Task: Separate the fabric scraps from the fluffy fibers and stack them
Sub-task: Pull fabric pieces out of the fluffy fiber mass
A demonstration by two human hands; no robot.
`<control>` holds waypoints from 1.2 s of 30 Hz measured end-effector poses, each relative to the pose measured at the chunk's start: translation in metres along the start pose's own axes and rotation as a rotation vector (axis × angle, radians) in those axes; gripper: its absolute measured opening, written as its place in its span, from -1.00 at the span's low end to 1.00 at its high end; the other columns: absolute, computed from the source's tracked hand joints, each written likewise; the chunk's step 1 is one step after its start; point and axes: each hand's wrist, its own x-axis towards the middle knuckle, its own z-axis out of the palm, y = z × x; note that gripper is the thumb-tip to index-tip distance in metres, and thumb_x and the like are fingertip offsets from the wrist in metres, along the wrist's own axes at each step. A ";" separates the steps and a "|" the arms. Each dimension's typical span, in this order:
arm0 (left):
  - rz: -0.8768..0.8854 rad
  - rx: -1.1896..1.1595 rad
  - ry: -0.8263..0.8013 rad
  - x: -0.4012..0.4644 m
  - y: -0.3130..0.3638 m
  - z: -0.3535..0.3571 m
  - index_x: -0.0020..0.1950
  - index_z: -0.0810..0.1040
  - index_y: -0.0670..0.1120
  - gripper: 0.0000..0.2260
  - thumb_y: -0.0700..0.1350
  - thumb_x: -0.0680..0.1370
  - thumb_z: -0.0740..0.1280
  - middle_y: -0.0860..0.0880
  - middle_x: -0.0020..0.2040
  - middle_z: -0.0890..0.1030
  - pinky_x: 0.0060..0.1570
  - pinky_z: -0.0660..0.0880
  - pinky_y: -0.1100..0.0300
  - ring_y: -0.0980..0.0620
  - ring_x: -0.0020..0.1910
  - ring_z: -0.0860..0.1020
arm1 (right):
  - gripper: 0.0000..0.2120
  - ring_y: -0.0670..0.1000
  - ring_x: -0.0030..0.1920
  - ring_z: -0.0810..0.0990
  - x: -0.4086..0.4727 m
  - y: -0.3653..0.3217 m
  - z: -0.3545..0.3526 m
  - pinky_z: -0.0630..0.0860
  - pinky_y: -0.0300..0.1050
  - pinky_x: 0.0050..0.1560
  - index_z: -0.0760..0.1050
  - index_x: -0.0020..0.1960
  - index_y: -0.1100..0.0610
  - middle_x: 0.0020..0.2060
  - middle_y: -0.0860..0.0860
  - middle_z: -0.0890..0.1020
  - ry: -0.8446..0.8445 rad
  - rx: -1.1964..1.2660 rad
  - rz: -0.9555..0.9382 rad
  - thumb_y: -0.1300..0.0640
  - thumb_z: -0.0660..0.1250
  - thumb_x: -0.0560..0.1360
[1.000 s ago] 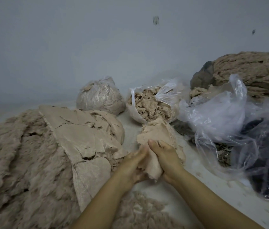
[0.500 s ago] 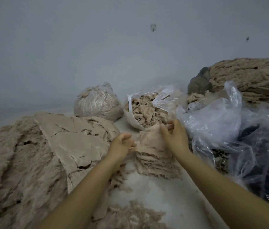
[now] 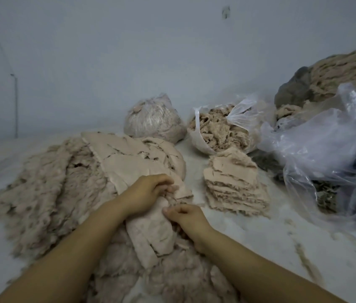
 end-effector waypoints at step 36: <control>-0.049 0.232 0.092 -0.003 0.038 0.050 -0.11 0.35 0.00 -0.80 0.05 0.64 0.09 -0.05 -0.15 0.58 -0.07 0.45 0.03 -0.06 -0.10 0.51 | -0.86 -0.12 -0.36 0.57 -0.032 -0.007 -0.060 0.47 -0.27 -0.37 0.53 -0.10 0.13 -0.29 -0.02 0.61 0.005 0.085 -0.014 0.28 0.46 0.42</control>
